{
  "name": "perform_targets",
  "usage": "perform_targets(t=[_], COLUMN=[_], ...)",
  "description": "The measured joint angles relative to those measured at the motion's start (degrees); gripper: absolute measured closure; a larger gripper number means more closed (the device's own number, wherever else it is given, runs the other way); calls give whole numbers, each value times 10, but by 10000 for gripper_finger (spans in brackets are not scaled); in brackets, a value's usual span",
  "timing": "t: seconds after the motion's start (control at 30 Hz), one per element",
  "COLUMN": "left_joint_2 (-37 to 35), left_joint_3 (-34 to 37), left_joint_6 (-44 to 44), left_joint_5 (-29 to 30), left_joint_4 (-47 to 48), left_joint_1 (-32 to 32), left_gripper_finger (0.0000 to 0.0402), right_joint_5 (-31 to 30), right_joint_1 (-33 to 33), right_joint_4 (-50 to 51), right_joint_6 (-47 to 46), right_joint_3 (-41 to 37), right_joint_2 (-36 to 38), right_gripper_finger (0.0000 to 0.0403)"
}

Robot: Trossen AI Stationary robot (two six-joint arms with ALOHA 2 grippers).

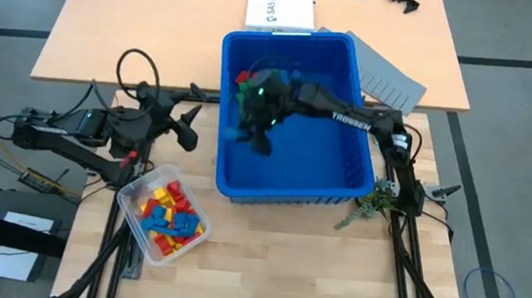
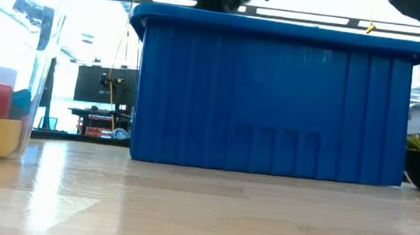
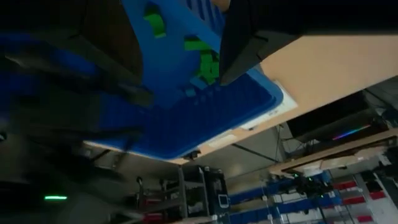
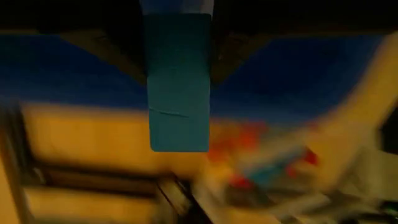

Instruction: Sort Items/Unsort Items

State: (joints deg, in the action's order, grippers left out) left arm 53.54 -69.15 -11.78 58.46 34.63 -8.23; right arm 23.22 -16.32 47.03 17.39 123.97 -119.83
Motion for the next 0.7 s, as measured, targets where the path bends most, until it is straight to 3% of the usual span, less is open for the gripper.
perform_targets(t=[0.13,0.33,0.5,0.7], left_joint_2=[0,0,0,-1], left_joint_3=[-12,-14,-14,-14], left_joint_6=[28,29,42,43], left_joint_5=[2,2,1,1], left_joint_4=[-11,-26,-28,-46], left_joint_1=[0,0,0,0], left_gripper_finger=[183,183,183,183], right_joint_5=[-5,-42,-20,-63], right_joint_1=[61,128,155,175], right_joint_4=[-75,-267,-409,-543], right_joint_6=[-47,-102,-110,-109], right_joint_3=[3,-46,-93,-145], right_joint_2=[0,-2,0,-1], right_gripper_finger=[276,276,276,276])
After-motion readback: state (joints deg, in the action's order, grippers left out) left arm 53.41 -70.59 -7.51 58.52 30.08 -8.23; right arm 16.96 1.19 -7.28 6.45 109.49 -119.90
